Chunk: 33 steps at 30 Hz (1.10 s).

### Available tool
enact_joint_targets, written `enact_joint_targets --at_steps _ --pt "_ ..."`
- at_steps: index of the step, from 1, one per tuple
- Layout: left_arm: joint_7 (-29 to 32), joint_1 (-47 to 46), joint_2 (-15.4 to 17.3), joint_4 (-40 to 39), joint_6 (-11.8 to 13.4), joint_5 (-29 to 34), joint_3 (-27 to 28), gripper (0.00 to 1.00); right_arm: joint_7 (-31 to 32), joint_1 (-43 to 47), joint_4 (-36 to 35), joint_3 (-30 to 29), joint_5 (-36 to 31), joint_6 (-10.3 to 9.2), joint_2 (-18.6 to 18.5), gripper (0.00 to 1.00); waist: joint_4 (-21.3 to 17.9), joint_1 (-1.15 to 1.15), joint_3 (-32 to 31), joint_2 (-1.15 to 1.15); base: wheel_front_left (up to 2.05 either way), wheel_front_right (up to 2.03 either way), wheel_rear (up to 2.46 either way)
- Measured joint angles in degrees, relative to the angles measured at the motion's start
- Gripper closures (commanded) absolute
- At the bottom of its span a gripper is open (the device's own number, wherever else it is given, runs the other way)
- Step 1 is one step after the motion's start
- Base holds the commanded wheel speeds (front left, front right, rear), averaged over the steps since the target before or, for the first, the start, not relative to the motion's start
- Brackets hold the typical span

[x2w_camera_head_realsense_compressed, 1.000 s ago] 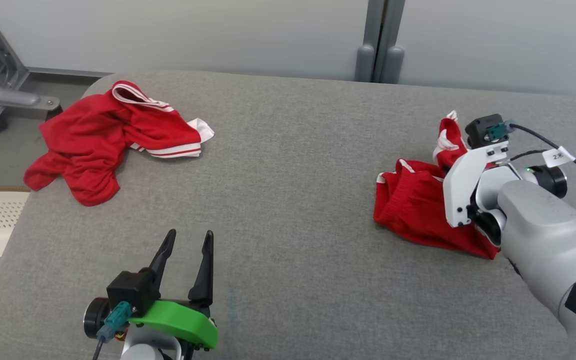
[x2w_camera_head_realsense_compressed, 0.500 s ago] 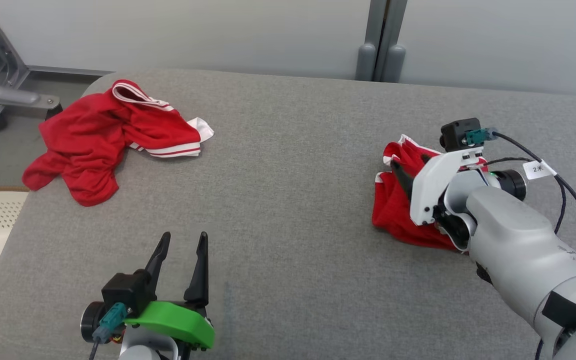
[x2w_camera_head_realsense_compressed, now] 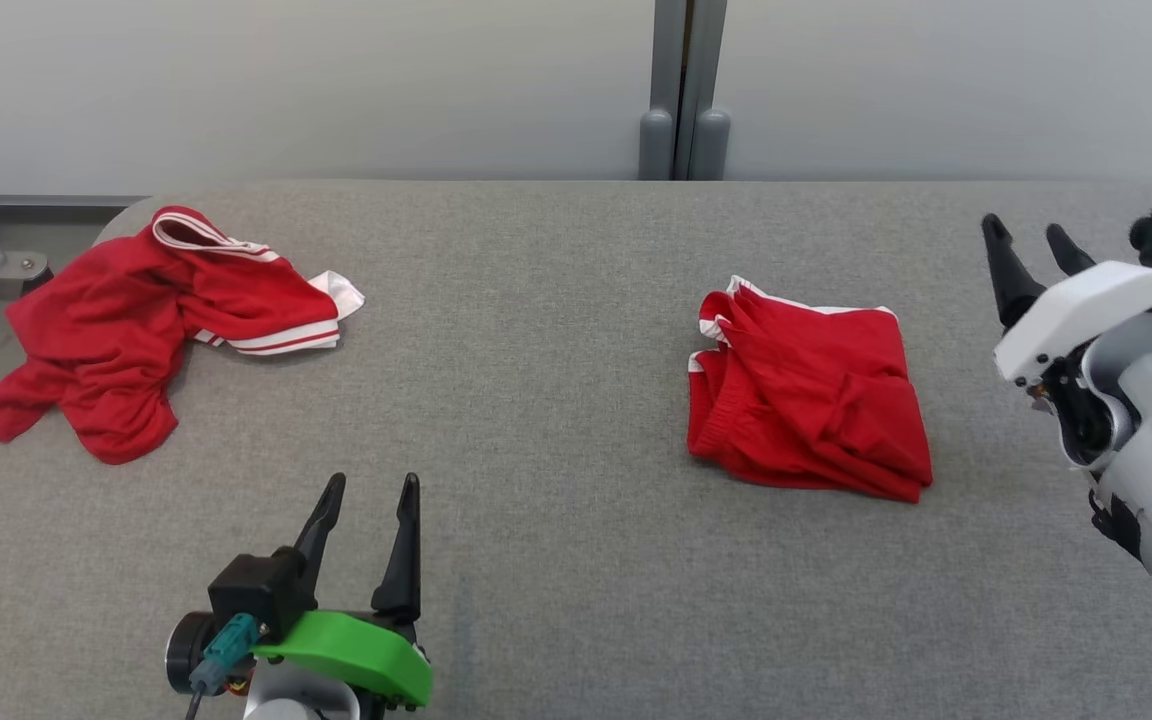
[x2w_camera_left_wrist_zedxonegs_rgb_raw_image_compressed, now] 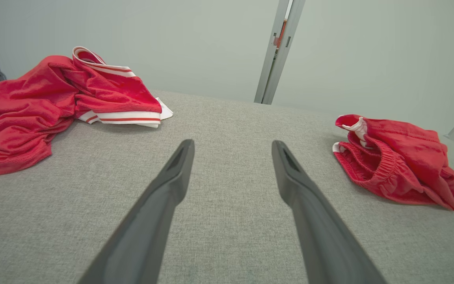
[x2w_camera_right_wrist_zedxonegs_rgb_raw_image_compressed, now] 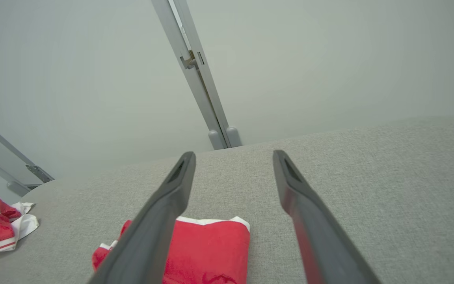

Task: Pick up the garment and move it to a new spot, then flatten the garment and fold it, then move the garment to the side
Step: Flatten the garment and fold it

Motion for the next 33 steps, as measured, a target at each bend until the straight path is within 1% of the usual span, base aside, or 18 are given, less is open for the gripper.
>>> enact_joint_targets --at_steps 4,6,7,11,16,19,24,26,29,33 --pt "0.0 0.01 -0.09 0.12 -0.24 0.04 -0.18 0.0 -0.01 2.28 2.09 -3.53 1.44 0.0 -0.9 0.0 0.04 0.0 0.39 0.0 0.0 0.0 0.0" --pt "0.0 -0.01 -0.13 0.36 -0.32 0.04 -0.24 0.0 -0.01 3.36 3.71 -3.79 1.53 0.0 -0.52 0.0 0.33 0.0 0.66 0.0 0.0 0.0 0.0" --pt "0.0 -0.04 -0.15 0.51 -0.49 0.04 -0.3 0.0 0.92 3.93 4.95 -3.42 1.46 0.0 -0.14 1.0 0.54 0.0 0.79 0.0 0.0 0.0 0.0" --pt "0.0 -0.36 -0.23 0.87 -0.71 0.03 -0.52 0.0 6.22 4.64 9.4 -2.04 1.22 -0.01 1.71 1.0 1.58 0.0 1.26 0.0 0.0 0.0 0.0" --pt "0.0 -0.61 -0.26 1.25 -0.74 -0.09 -0.6 0.0 11.15 5.26 10.53 -0.67 1.21 0.0 4.87 1.0 3.49 0.0 1.78 0.0 0.0 0.0 0.0" --pt "0.0 -0.74 -0.29 1.52 -0.75 -0.15 -0.62 0.0 12.46 6.14 11.01 0.1 1.25 0.0 6.83 1.0 4.77 0.0 2.08 0.0 0.0 0.0 0.0" --pt "0.0 -0.79 -0.32 1.68 -0.77 -0.3 -0.77 0.0 9.69 7.32 8.79 1.0 1.24 -0.01 10.65 1.0 6.71 0.0 2.4 0.0 0.0 0.0 0.0" --pt "0.0 -0.8 -0.32 1.67 -0.77 -0.36 -0.78 0.0 7.86 7.53 6.16 2.34 0.6 -0.01 12.77 1.0 7.35 0.0 2.54 0.0 0.0 0.0 0.0" --pt "0.0 -0.81 -0.33 1.7 -0.76 -0.77 -0.86 0.0 6.23 8.11 2.35 5.14 -0.82 0.0 14.83 1.0 7.72 0.0 2.59 0.0 0.0 0.0 0.0" --pt "-0.01 -0.79 -0.34 1.58 -0.58 -0.88 -0.85 0.0 4.22 8.92 -2.2 8.6 -2.36 0.0 15.59 1.0 7.31 0.0 2.34 0.0 0.0 0.0 0.0"
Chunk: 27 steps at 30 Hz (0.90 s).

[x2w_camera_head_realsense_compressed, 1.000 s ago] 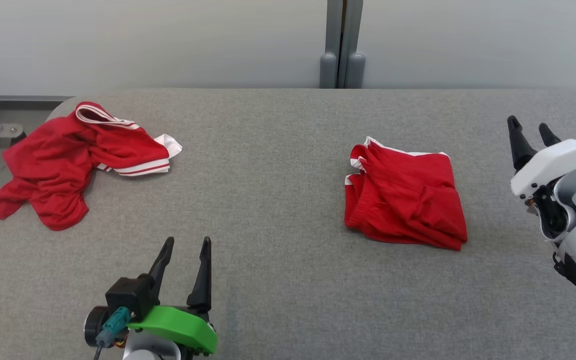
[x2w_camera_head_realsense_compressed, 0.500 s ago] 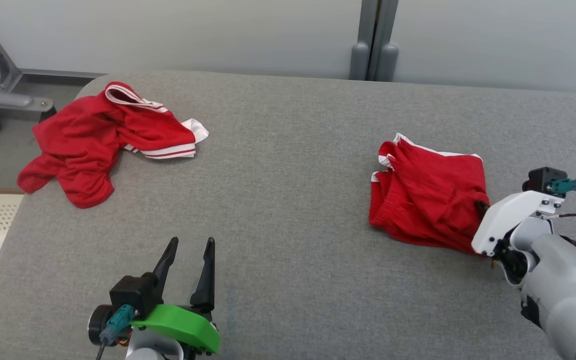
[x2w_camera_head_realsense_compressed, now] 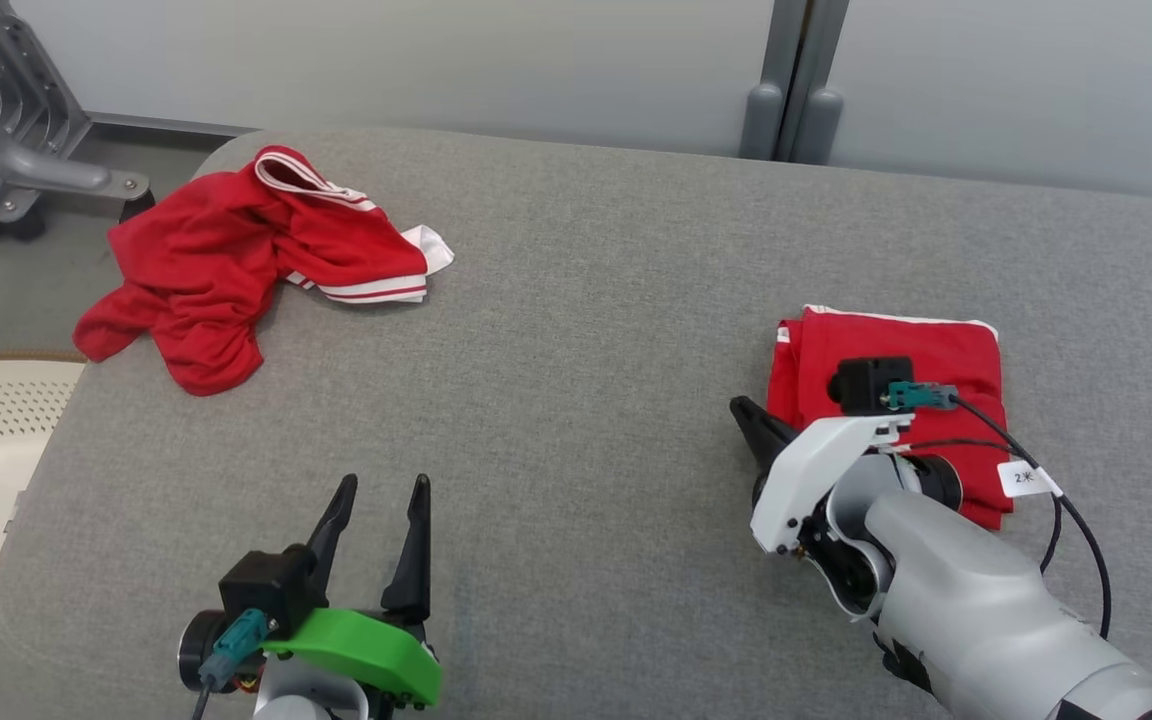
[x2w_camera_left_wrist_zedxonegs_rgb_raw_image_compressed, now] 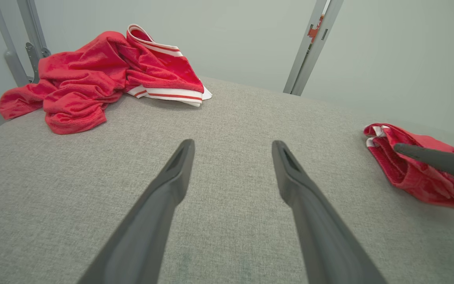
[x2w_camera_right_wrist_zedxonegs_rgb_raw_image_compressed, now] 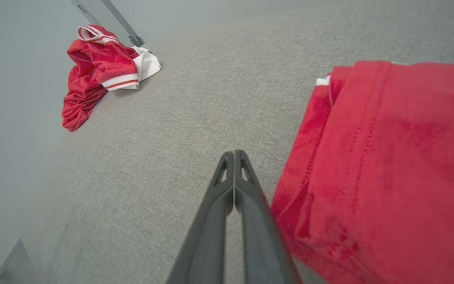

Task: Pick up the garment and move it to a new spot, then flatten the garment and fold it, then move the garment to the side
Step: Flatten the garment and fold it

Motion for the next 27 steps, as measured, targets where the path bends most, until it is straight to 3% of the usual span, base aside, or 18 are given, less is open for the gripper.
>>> enact_joint_targets --at_steps 6,12,14,15,20,27 --pt "0.01 0.13 -0.02 -0.53 0.33 0.19 0.59 0.0 -3.31 -0.43 -6.26 1.62 -1.98 0.0 -3.19 1.0 -1.74 0.0 -0.57 0.0 0.0 0.0 0.0" --pt "0.01 0.57 0.11 -2.36 0.45 1.55 2.68 0.0 -4.22 -1.15 -14.23 -3.31 -6.21 0.0 -8.28 0.97 -4.51 0.0 -1.47 0.0 0.0 0.0 0.0" --pt "0.01 0.74 0.42 -3.07 0.46 1.81 3.69 0.0 -4.25 -0.87 -17.47 -7.04 -8.78 0.0 -9.94 0.26 -5.58 0.0 -1.77 0.0 0.0 0.0 0.0" --pt "0.01 0.82 0.66 -3.48 0.57 2.01 4.09 0.0 -4.3 -0.23 -19.35 -9.36 -10.29 -0.01 -10.67 0.0 -6.19 0.0 -1.94 0.0 0.0 0.0 0.0" --pt "0.01 1.18 1.51 -4.9 0.89 2.61 6.39 0.0 -4.3 7.14 -29.21 -22.51 -19.29 -0.01 -11.5 0.0 -9.13 0.0 -2.83 0.0 0.0 0.0 0.0" --pt "0.01 1.53 1.9 -6.72 0.78 2.89 9.33 0.0 -4.28 20.17 -35.9 -34.53 -31.42 -0.01 -9.25 0.0 -12.65 0.0 -3.72 0.0 0.0 0.0 0.0"
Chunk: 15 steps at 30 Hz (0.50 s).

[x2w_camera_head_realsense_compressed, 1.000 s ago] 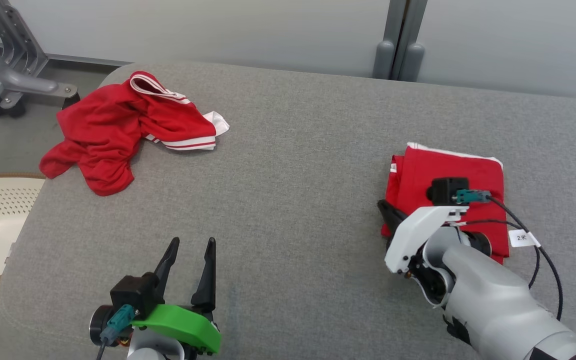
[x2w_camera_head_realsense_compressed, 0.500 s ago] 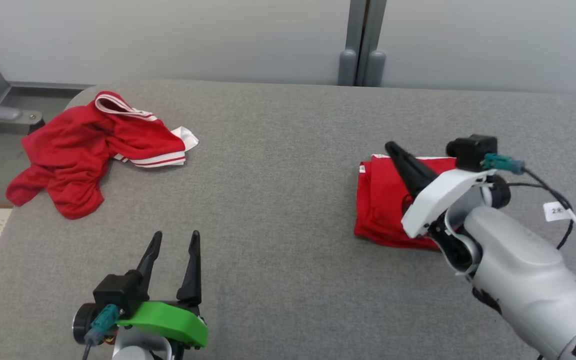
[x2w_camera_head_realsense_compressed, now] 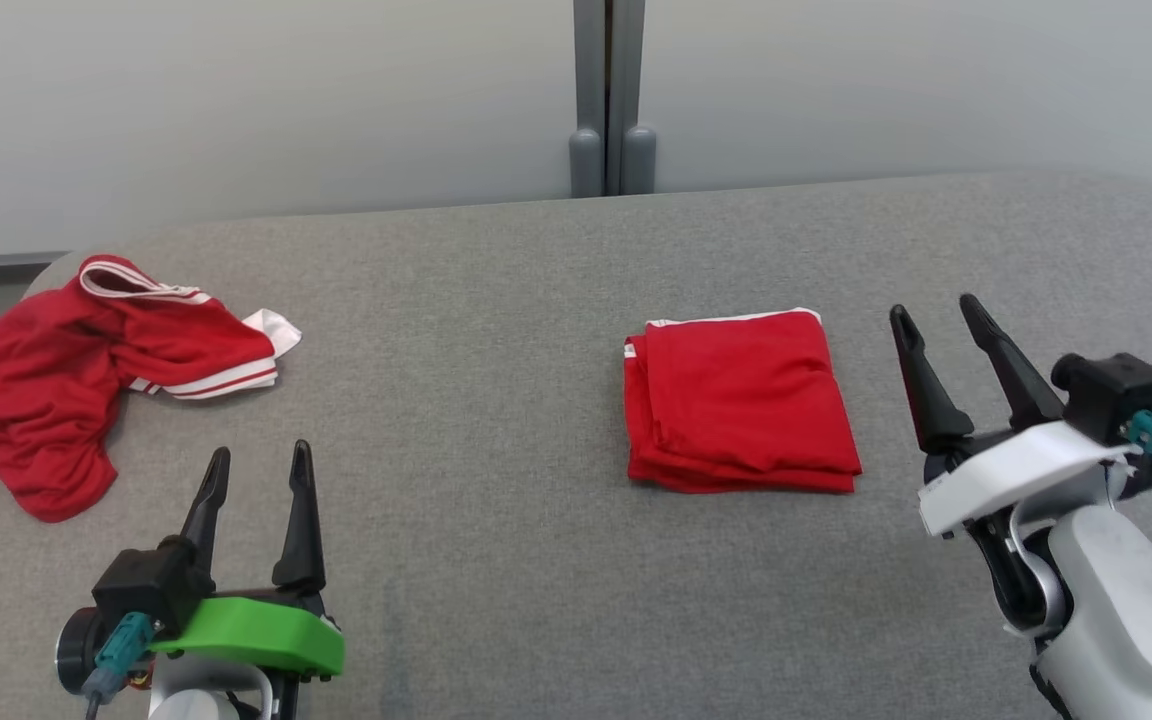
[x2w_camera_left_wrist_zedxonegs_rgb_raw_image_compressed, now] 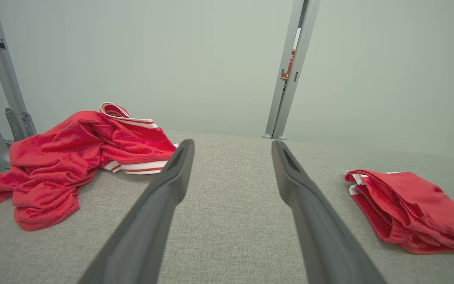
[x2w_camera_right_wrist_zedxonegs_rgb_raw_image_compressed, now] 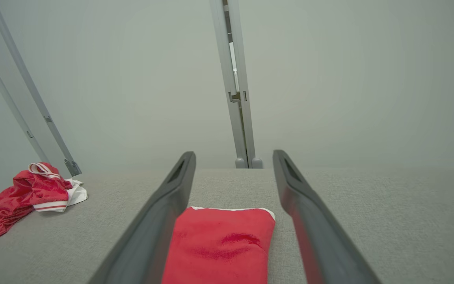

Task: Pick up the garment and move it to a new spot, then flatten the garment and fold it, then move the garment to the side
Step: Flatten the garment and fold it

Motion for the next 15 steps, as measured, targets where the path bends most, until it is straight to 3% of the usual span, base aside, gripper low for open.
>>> enact_joint_targets --at_steps 8,15 --pt "0.0 2.23 0.15 -2.01 -0.75 2.59 2.59 0.0 -0.01 10.33 -4.27 -6.5 -6.44 0.0 3.42 0.0 -2.52 0.0 -0.83 0.0 0.0 0.0 0.0" --pt "0.0 3.75 -0.14 -1.7 -1.03 5.04 4.94 0.0 -0.01 11.76 -5.17 -7.1 -8.47 0.0 5.57 0.0 -3.05 0.0 -0.16 0.0 0.0 0.0 0.0"
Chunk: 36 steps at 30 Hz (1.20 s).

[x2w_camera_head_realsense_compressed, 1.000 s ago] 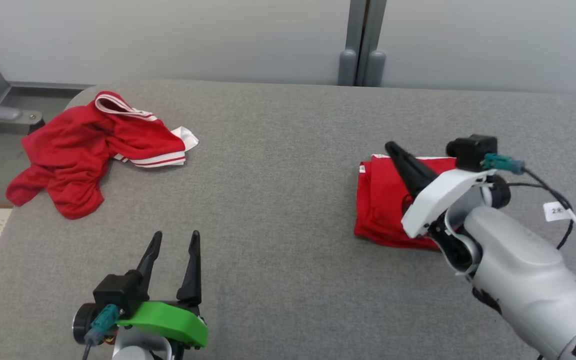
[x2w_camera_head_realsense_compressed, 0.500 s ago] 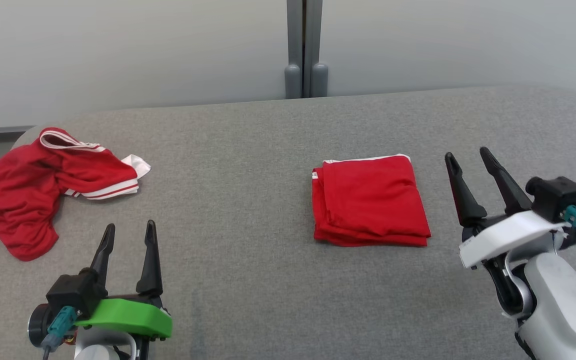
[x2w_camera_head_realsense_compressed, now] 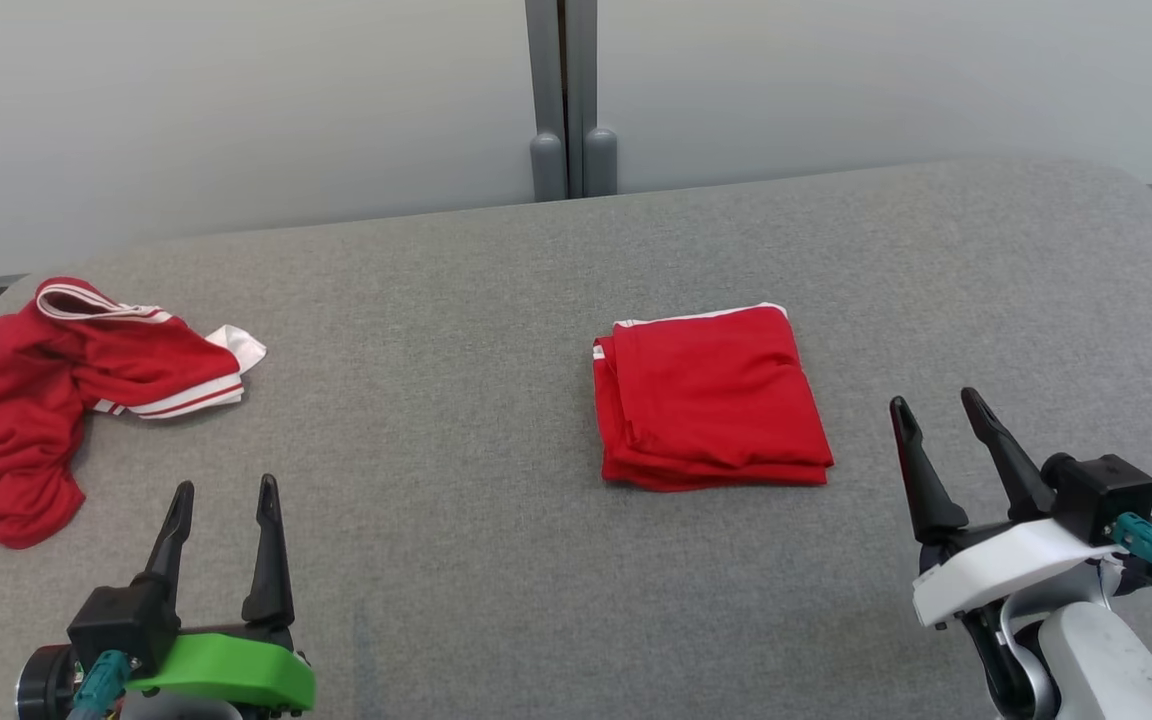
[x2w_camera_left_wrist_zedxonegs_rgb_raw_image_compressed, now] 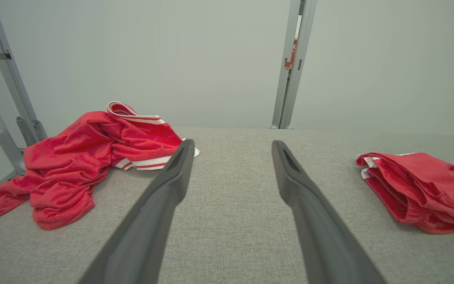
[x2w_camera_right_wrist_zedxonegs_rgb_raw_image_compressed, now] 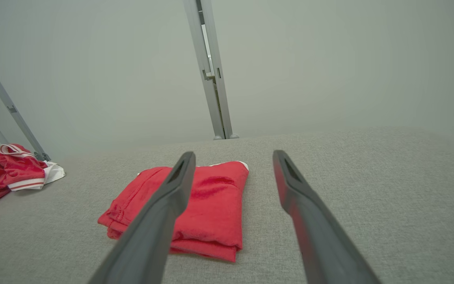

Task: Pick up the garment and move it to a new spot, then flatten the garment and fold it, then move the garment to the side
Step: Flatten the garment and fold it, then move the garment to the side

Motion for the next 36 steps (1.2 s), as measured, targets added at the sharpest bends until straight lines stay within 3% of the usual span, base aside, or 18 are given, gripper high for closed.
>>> enact_joint_targets --at_steps 8,12,26,36 --pt "0.0 -0.46 -0.82 0.11 -0.49 0.82 0.03 0.0 0.0 -0.94 1.4 -0.48 -0.31 0.0 -0.09 0.0 1.53 0.0 0.76 0.0 0.0 0.0 0.0" --pt "0.0 -1.31 -1.18 0.19 -0.86 0.85 -0.9 0.0 0.62 -4.05 8.21 0.27 1.03 0.0 -0.74 0.0 2.4 0.0 1.6 0.0 0.0 0.0 0.0" --pt "0.0 -6.26 -1.71 0.87 -1.14 -1.38 -5.69 0.0 14.77 -27.07 34.17 3.25 9.61 0.01 -2.26 0.0 9.4 0.0 5.49 0.0 0.0 0.0 0.0" --pt "0.0 -6.45 -1.76 0.92 -1.15 -2.2 -6.12 0.0 24.01 -33.28 51.25 1.53 12.45 0.02 -2.37 0.0 14.73 0.0 6.36 0.0 0.0 0.0 0.0"
